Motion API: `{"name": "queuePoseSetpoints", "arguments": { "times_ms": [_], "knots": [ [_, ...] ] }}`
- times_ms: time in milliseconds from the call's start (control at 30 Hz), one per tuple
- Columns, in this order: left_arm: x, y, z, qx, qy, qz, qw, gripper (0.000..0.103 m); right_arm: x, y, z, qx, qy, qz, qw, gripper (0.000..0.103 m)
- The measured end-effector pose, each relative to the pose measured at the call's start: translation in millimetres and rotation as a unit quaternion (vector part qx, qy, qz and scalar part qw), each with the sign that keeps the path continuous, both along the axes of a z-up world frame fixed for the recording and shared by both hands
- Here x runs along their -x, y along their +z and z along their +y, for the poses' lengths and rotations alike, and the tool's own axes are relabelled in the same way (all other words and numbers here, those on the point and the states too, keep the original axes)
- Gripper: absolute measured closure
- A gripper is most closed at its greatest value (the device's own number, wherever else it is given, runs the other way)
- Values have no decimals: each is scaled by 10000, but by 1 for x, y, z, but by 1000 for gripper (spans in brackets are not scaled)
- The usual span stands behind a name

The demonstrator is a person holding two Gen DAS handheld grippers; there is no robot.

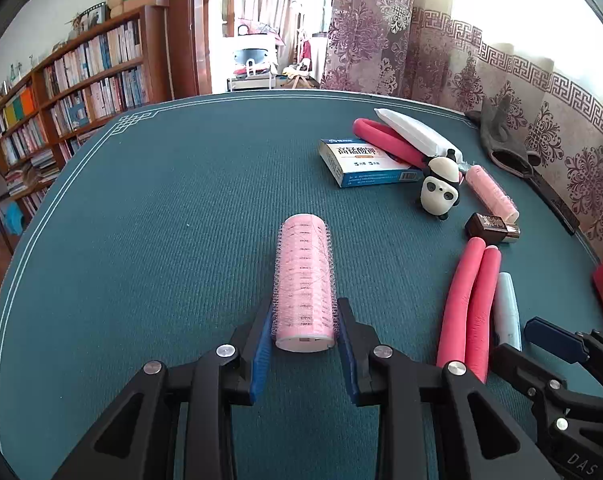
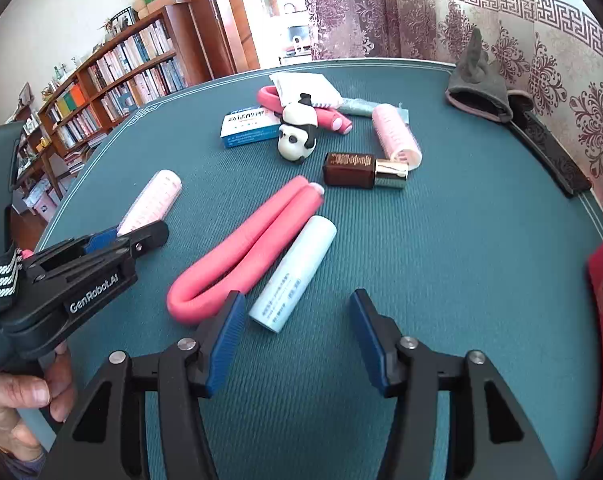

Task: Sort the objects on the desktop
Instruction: 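Grasp the light-blue tube with the right tool while the left tool holds the roller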

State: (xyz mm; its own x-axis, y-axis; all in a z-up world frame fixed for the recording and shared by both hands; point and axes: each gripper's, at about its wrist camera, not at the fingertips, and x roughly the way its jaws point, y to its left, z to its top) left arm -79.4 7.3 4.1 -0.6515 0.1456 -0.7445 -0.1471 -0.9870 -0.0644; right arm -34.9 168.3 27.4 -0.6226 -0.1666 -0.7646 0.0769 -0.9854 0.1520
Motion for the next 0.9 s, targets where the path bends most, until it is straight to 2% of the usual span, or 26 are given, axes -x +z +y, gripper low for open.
{"name": "queuePoseSetpoints", "arguments": {
  "times_ms": [67,133,233,267,333,567,800,900],
  "knots": [
    [0,0,-1,-27,-1,-3,10000,72,4,0,0,-130,-21,15,9999,51],
    [0,0,-1,-24,0,-1,10000,72,6,-1,0,-387,-73,52,9992,61],
    [-1,0,1,-12,-29,4,10000,72,1,-3,-1,-714,-92,173,9973,71],
    [-1,0,1,-33,-47,1,10000,72,0,-3,0,-752,-103,199,9969,72],
    [-3,1,2,-123,-117,-12,9999,72,-2,-2,4,-754,-155,201,9968,82],
    [-13,12,12,-214,-327,133,9991,72,-24,8,29,-289,-473,154,9983,82],
    [-18,21,12,-434,-421,131,9981,72,-58,31,45,-199,-710,410,9964,82],
    [-22,26,15,-416,-446,215,9979,72,-71,39,51,-178,-778,484,9956,82]
  ]
}}
